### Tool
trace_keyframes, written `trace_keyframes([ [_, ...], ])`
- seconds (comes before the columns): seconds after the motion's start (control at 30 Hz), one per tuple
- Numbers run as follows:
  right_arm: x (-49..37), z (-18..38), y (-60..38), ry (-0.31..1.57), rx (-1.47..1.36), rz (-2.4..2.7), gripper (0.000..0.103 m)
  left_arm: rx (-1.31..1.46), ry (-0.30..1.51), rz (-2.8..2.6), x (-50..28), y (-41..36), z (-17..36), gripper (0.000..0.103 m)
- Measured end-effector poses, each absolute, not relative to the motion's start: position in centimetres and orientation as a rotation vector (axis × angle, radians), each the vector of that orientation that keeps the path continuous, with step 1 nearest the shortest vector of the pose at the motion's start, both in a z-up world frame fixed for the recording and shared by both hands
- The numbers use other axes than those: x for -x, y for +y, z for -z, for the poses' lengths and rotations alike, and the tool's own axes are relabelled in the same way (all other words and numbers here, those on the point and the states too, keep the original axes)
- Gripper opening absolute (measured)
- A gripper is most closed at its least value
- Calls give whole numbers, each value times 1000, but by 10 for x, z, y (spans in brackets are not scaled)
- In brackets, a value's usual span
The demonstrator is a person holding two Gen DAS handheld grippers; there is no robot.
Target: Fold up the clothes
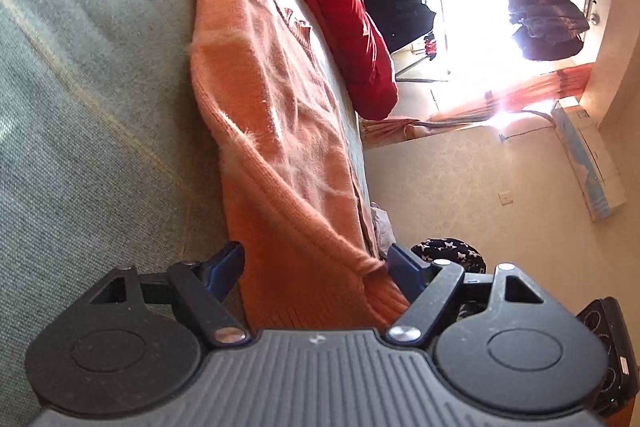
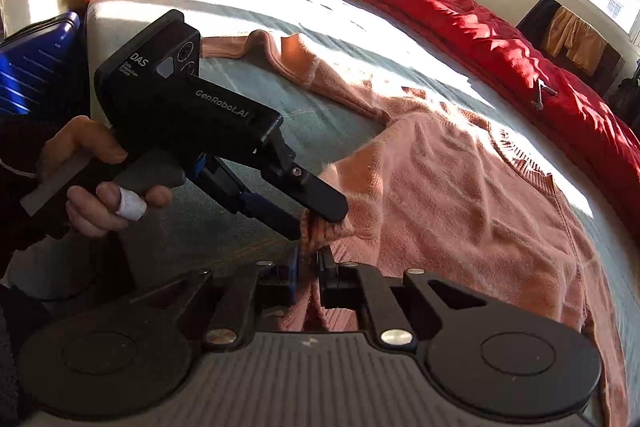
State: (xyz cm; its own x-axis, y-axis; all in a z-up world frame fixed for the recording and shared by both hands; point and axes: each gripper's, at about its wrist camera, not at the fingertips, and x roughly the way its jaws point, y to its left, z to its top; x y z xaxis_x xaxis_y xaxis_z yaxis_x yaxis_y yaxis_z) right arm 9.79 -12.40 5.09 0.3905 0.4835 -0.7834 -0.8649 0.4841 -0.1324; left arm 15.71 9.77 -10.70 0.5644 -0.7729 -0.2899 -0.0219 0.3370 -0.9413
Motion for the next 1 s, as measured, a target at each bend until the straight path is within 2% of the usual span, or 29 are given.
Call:
trace_keyframes([
  [0.07,-93,-51,-129,756,589,-934,17,1183,846,581,-159,97,114,78],
  [0.27,-92,-44,-146,776,616,-881,35,1171,849,584,-162,89,119,76],
  [0.47,-111,-28,-157,882,538,-826,39,1111,880,579,-159,80,113,76],
  [0.57,-111,-29,-158,884,534,-824,48,1104,874,558,-159,78,113,67],
  [0.63,-109,-30,-158,882,534,-827,51,1125,868,539,-158,81,115,48],
  [0.67,-108,-31,-157,879,536,-828,51,1137,864,530,-158,83,116,46],
  [0.87,-105,-31,-160,868,528,-839,52,1318,778,576,-150,90,133,46],
  [1.0,-106,-29,-163,870,514,-835,52,1285,679,619,-146,85,114,46],
])
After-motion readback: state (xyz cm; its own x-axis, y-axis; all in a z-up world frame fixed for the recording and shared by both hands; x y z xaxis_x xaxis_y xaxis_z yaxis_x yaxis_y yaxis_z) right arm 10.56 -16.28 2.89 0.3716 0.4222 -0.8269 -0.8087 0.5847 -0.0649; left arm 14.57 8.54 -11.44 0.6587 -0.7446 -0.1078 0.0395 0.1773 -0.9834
